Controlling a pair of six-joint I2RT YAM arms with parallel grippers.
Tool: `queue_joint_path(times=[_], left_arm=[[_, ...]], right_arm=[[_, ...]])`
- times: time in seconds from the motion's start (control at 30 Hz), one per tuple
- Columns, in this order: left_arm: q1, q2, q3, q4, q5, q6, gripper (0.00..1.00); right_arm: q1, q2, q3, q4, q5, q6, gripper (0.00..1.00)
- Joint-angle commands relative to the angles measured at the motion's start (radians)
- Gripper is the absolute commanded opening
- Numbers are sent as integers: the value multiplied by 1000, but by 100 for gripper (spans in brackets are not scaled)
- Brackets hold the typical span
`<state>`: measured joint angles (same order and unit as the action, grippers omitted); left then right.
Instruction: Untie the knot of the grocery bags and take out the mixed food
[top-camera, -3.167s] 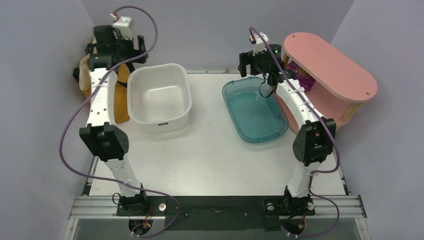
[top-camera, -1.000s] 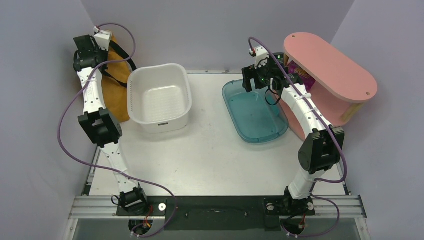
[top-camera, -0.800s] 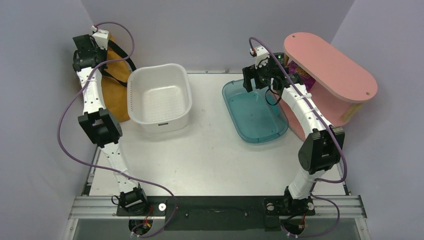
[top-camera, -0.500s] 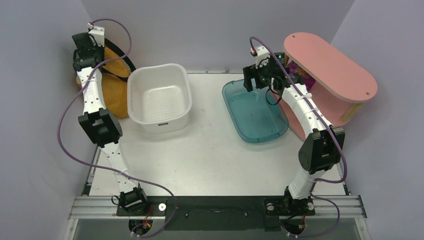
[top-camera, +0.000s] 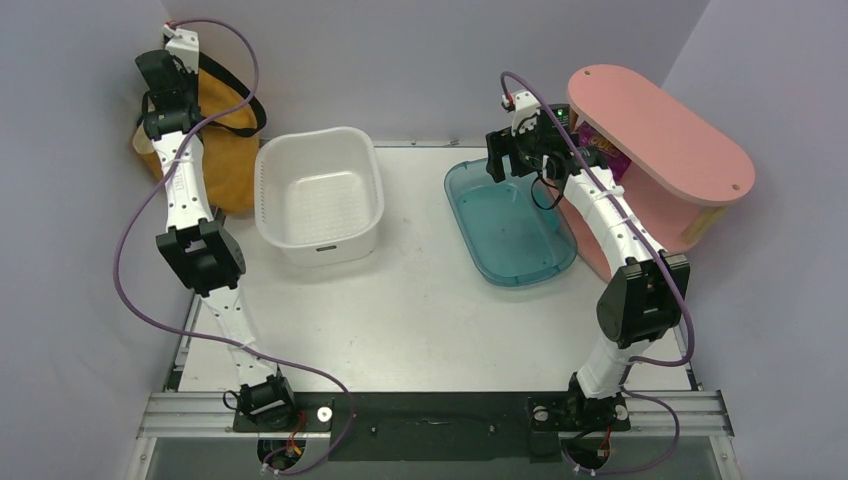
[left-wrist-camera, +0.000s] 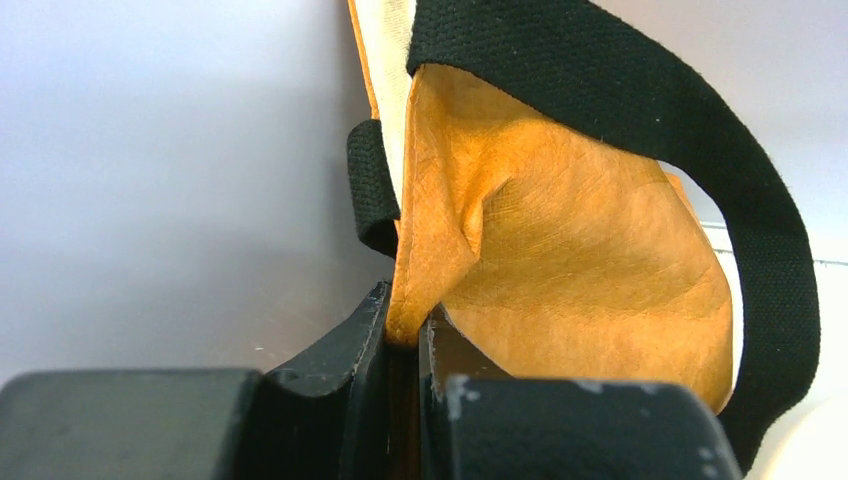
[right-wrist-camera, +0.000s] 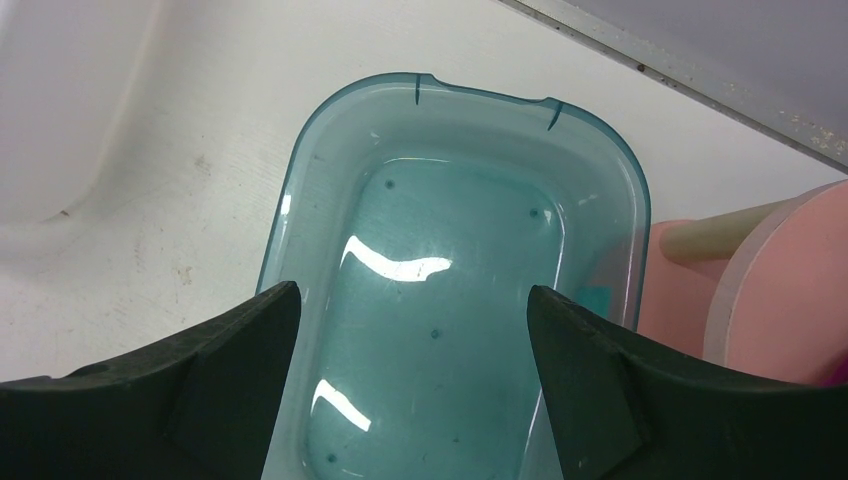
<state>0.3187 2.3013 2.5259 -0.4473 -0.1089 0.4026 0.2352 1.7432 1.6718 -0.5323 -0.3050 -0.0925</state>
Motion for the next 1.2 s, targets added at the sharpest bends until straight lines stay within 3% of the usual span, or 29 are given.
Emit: queue_joint_path(times=[0.0,0.27,0.5,0.77,1.0,1.07,1.17], left_arm=[[14,-230,132,403,-93,12,0],[-50,-356,147,426,-55,-70,0],[-171,-498,133,397,25,-161,0],[-438,-681,-29,146,335,-327,0],[-512,-740,-221,68,844,-814,0],[-580,-771,-383,63,923,-827,0],[-720,-838,-519,5,928,-691,0]], right_arm=[[-4,-38,30,34,-21,11,80],[-4,-51,39,41,-35,33,79],[-5,-87,37,37,-35,36,80],[-66,-133,70,-20,-82,117,80],[-182,-179,82,-90,-126,173,80],[-201,-200,61,-104,-127,157,80],[-219,-235,16,-116,-132,135,80]])
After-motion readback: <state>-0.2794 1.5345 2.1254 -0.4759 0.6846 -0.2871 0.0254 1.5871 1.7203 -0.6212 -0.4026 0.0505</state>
